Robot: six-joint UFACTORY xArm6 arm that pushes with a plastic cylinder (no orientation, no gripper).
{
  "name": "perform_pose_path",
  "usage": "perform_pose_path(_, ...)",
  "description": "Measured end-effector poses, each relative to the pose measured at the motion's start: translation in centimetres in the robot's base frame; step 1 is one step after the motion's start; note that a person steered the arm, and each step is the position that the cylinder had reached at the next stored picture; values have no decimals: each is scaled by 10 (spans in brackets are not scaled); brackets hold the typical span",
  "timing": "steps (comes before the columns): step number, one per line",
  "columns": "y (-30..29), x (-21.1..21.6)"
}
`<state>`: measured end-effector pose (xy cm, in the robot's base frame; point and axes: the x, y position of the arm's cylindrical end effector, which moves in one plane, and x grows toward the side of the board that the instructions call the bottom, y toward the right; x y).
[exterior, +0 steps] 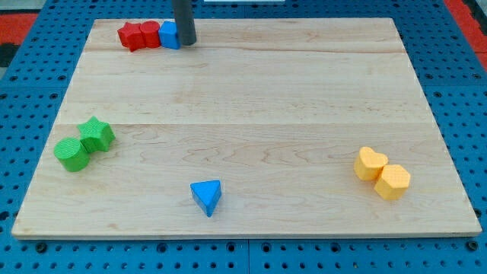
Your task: Move your arm to the bottom center of the board
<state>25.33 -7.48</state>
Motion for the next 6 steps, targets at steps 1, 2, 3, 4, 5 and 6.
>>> perform_pose_path(1,36,77)
perform_pose_path(2,45,173)
perform_pose_path(3,88,237)
perform_pose_path(4,126,302)
perform_pose_path(5,118,359)
perform_pose_path(6,94,366)
